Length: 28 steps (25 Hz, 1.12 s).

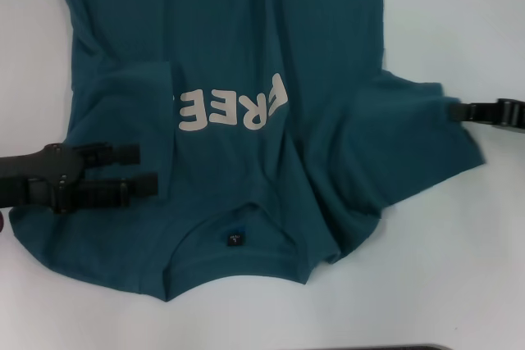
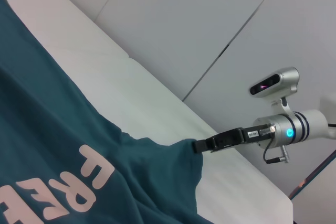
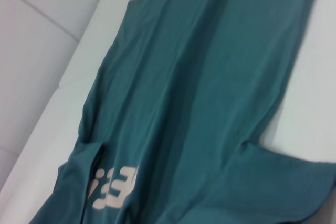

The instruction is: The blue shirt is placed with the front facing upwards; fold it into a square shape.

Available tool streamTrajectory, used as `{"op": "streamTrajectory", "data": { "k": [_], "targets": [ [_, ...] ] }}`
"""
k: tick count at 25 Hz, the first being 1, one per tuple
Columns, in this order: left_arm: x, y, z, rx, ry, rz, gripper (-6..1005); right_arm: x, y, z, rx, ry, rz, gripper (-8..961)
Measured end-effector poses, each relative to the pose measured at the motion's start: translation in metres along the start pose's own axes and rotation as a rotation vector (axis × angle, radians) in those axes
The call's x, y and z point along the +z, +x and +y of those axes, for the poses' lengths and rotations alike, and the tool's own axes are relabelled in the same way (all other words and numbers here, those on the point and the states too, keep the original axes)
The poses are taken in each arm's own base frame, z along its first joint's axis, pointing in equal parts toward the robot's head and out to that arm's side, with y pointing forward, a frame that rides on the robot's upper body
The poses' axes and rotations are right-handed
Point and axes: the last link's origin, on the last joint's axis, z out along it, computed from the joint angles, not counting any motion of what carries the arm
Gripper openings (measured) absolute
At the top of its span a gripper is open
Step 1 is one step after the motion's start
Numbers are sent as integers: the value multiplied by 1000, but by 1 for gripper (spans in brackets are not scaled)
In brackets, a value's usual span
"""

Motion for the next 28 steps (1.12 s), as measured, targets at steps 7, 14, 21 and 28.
{"op": "streamTrajectory", "data": {
  "k": [7,14,21,28],
  "targets": [
    [5,2,1,0,-12,0,900,-27,8,-13,42,41,-58,43],
    [8,5,1,3,-20,-3,901,-45,13,-21,80,68,-101,54],
    [9,7,1,8,-25,-6,900,-50,12,-21,75,62,-107,64],
    [11,7,1,9,-29,-13,901,-53,2,-16,50,38,-126,75]
  ]
}}
